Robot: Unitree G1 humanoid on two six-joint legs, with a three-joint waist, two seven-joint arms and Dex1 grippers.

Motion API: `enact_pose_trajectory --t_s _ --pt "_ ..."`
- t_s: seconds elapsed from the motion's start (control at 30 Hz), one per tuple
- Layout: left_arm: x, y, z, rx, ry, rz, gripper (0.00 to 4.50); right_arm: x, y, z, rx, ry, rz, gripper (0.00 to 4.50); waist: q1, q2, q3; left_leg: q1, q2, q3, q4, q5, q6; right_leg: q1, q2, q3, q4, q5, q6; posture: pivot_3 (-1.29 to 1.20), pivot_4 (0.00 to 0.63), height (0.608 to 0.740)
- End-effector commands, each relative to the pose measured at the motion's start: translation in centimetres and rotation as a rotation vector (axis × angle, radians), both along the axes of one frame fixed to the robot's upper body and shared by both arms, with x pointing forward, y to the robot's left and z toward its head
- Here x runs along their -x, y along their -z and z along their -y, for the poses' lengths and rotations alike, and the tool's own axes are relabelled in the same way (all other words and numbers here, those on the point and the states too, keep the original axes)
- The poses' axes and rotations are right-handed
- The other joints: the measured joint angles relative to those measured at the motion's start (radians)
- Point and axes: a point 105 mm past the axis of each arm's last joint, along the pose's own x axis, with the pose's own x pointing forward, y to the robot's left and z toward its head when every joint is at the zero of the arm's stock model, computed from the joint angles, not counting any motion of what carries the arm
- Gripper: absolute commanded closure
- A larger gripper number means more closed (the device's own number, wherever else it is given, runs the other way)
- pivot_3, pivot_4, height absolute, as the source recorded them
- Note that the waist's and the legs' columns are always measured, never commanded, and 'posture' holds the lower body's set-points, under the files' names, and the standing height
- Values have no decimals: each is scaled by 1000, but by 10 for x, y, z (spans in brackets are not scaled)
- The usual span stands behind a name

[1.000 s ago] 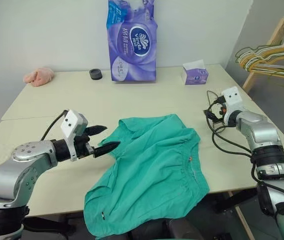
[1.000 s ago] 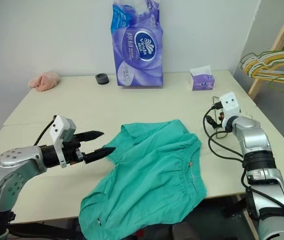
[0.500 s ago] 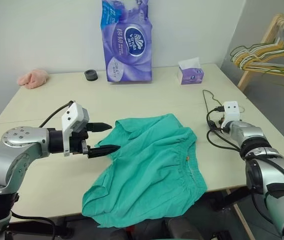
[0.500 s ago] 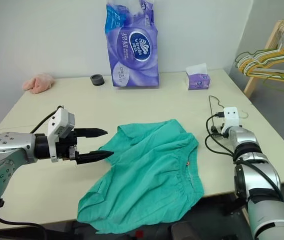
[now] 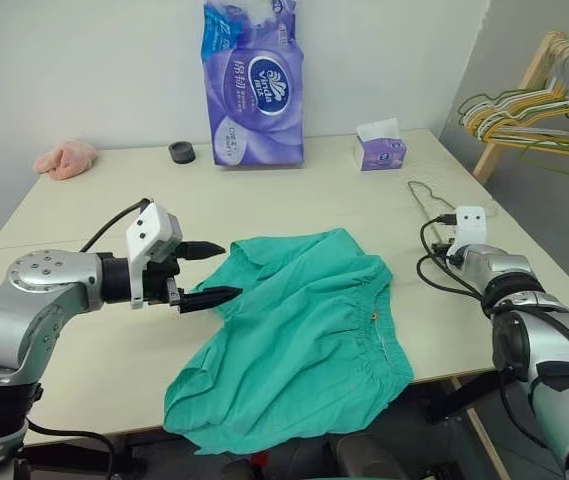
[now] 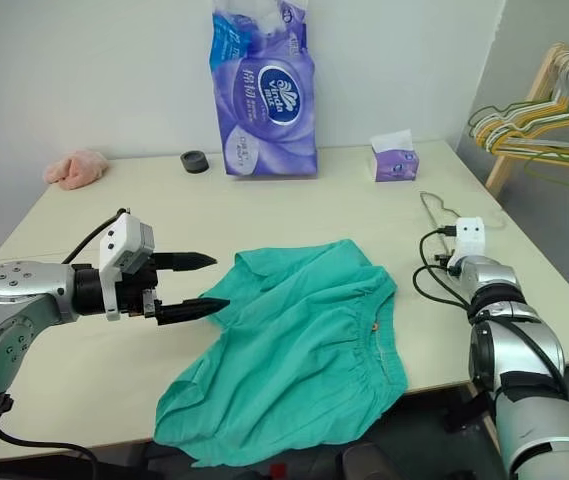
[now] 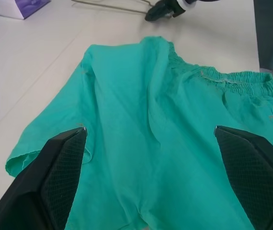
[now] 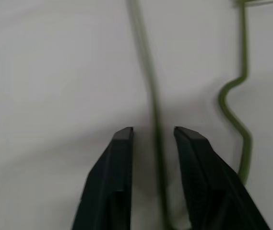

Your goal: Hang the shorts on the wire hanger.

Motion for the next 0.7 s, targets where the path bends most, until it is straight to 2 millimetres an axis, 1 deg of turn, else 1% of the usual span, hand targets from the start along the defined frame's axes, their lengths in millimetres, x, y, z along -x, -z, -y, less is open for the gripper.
enact_pose_trajectory --t_s 0.03,0.07,0.17,0.27,0.4,0.5,0.53,0.63,0.7 --pt "-1 -8 -1 -6 -2 42 0 4 4 2 30 -40 -23 4373 0 0 0 0 0 0 0 0 0 0 0 0 0 0 0 -192 12 740" --pt "-1 -8 -1 -6 -3 42 0 4 5 1 31 -57 -29 4483 0 0 0 0 0 0 0 0 0 0 0 0 0 0 0 -192 12 740" --pt "-1 -7 -2 -8 -6 40 0 7 9 -1 42 -123 -49 4483 -1 0 -1 0 0 0 0 0 0 0 0 0 0 0 0 -192 12 740" --pt "-1 -6 -3 -8 -10 38 0 10 11 -3 6 -164 -67 4483 -2 -1 -1 0 0 -1 0 0 0 0 0 0 0 0 0 -192 12 740" --pt "-1 -5 -4 -5 -14 35 0 12 8 -3 -19 -211 -64 4483 -3 -1 -2 0 1 -1 0 0 0 0 0 -1 0 0 0 -199 15 740" --pt "-4 -6 -7 17 -47 39 0 12 0 -8 52 -340 -36 4483 -3 -1 -2 0 1 -1 0 0 0 0 0 -1 0 0 0 -203 17 740" --pt "-8 -7 -11 30 -77 45 0 11 -5 -9 67 -370 -11 4483 -3 -1 -2 0 1 -1 0 0 0 0 0 -1 0 0 0 -203 17 740" --pt "-22 -8 -22 57 -175 67 0 10 -18 -12 105 -414 69 4483 -3 -1 -2 0 1 -1 0 0 0 0 0 -1 0 0 0 -207 18 740" --pt "-28 -8 -28 61 -221 79 0 12 -22 -15 134 -445 106 4483 -3 -1 -2 0 1 -2 0 0 0 0 0 -1 1 0 1 -212 19 740"
